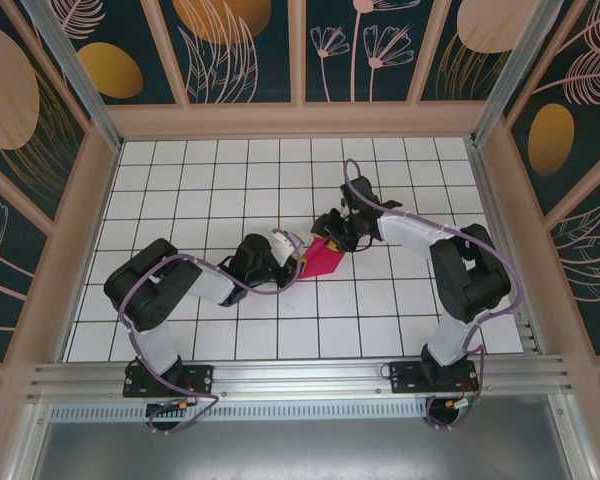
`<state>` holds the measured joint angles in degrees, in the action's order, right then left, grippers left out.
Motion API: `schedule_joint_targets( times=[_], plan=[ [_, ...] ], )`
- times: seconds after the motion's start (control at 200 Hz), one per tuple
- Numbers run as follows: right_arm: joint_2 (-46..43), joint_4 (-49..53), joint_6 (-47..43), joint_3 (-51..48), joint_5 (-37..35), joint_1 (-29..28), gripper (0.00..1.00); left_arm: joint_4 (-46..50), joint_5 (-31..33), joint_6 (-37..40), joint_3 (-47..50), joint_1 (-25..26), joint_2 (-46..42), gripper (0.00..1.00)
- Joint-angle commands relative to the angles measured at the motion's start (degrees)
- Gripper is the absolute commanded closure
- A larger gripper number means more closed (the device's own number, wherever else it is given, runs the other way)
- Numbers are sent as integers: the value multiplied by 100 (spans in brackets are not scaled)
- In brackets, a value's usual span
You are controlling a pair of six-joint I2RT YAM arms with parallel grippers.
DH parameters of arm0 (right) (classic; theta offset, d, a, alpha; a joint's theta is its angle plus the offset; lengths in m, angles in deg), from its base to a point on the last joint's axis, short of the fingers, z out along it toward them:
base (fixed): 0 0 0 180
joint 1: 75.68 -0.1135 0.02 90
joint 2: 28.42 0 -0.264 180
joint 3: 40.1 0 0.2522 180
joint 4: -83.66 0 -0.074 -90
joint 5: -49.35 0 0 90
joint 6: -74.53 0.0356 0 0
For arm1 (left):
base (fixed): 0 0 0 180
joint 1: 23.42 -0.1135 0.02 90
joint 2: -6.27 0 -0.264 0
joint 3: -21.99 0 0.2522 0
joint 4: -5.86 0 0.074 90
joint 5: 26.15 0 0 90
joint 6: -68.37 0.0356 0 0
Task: Fold a paper plane with a square sheet of paper (pick it up from the middle)
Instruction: Fourth fold the wing at the center of the table.
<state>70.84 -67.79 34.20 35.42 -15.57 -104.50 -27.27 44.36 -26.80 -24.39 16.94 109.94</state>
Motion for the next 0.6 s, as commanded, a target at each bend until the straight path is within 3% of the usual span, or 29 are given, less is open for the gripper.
schedule_joint_targets(
  times=[0.0, 0.22, 0.59],
  plan=[
    [-584, -436, -499, -361, -122, 32, 51, -130, -378, -779, -55, 21, 160, 90],
    [-1160, -881, -722, -1126, -398, -6, 47, 91, -561, -1443, -176, 16, 205, 91],
    [-909, -1210, -611, -1568, -662, -387, 49, 408, -765, -2200, -510, 18, 407, 91]
  ],
)
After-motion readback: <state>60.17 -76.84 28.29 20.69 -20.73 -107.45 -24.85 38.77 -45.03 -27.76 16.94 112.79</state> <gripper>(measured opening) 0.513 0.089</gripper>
